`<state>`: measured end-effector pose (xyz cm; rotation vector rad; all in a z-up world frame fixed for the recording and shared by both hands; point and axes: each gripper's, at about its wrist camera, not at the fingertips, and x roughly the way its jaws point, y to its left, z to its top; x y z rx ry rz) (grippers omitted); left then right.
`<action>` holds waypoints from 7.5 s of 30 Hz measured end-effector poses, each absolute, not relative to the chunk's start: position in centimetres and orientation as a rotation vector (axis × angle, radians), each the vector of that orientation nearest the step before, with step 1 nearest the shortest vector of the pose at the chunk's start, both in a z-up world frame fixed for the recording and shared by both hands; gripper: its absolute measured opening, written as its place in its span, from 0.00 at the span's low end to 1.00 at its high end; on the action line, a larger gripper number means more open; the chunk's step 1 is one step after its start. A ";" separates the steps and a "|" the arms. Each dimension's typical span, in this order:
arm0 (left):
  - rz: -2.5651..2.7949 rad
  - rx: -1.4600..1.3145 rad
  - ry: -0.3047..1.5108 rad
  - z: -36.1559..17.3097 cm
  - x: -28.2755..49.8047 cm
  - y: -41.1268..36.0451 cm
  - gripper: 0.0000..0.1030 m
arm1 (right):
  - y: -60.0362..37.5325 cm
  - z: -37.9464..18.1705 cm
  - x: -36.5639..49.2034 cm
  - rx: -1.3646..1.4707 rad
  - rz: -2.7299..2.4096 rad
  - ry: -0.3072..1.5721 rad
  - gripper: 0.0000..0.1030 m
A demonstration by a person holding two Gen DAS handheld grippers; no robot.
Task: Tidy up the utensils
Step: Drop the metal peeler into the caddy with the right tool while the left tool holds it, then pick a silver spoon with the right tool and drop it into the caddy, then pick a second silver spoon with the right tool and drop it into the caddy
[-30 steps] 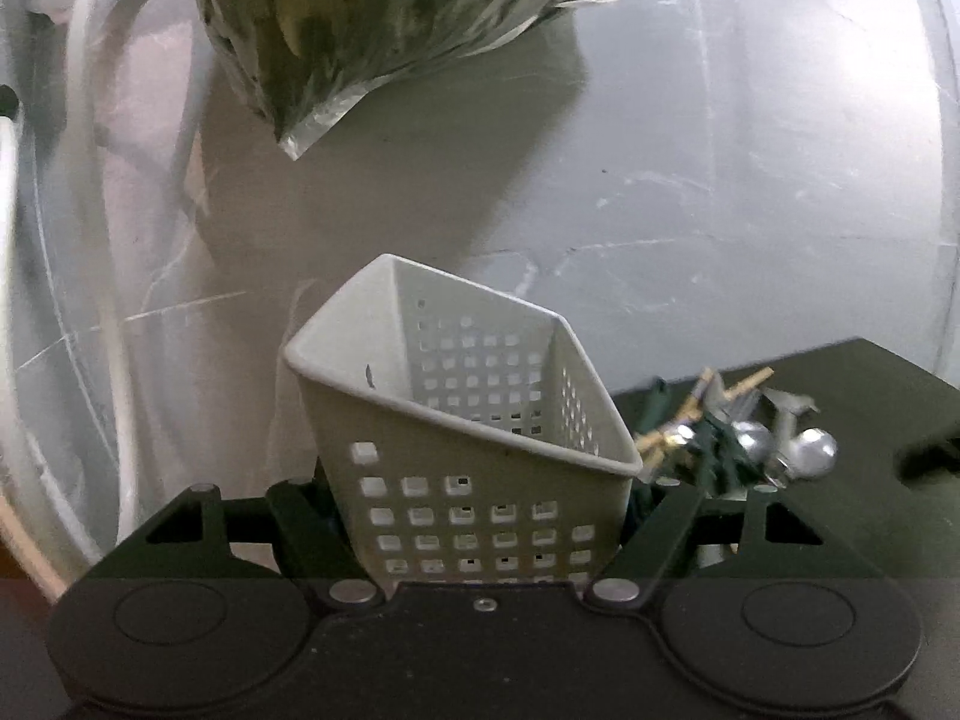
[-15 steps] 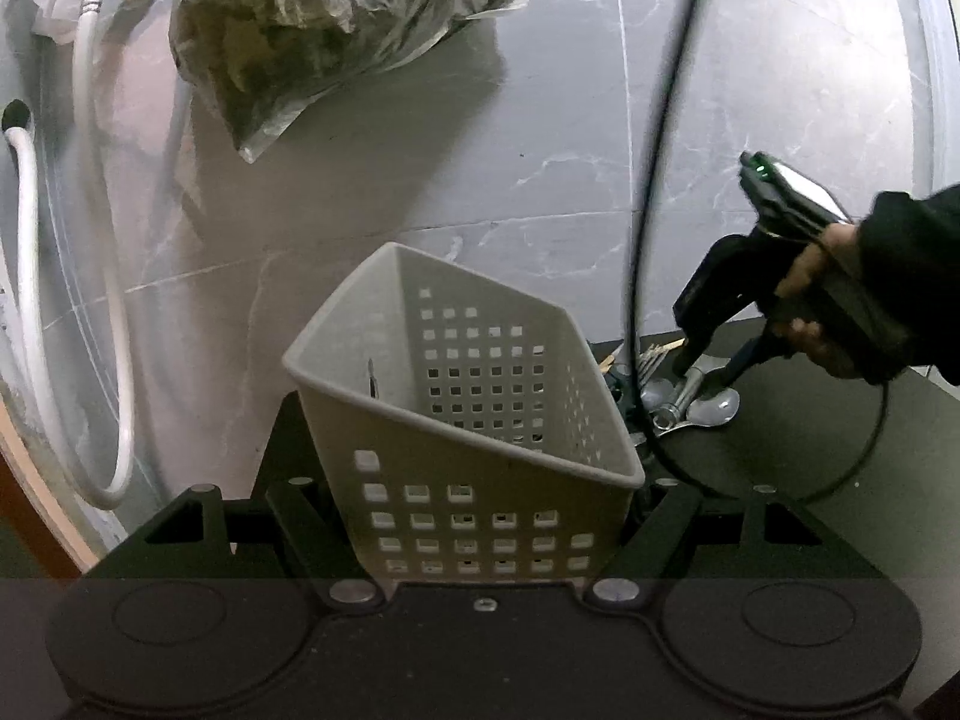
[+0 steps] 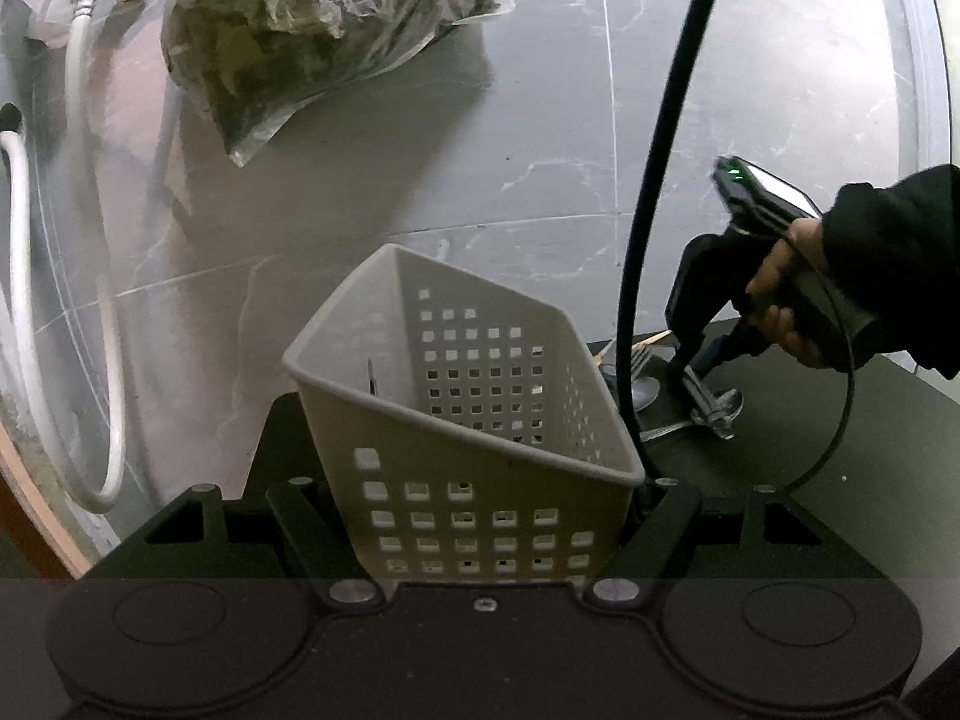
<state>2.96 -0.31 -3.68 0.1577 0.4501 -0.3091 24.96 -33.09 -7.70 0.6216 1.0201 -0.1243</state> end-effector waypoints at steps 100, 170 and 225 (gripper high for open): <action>-0.356 0.139 0.485 -3.9 4.6 0.6 0.74 | -31.9 -1.3 14.6 0.375 0.260 0.475 0.00; -0.305 0.135 0.513 -3.3 4.5 -0.1 0.74 | -34.9 -10.5 17.6 0.317 0.348 0.710 0.36; -0.327 0.130 0.476 -4.0 4.2 0.4 0.74 | -21.7 2.6 6.8 0.101 0.568 0.261 0.90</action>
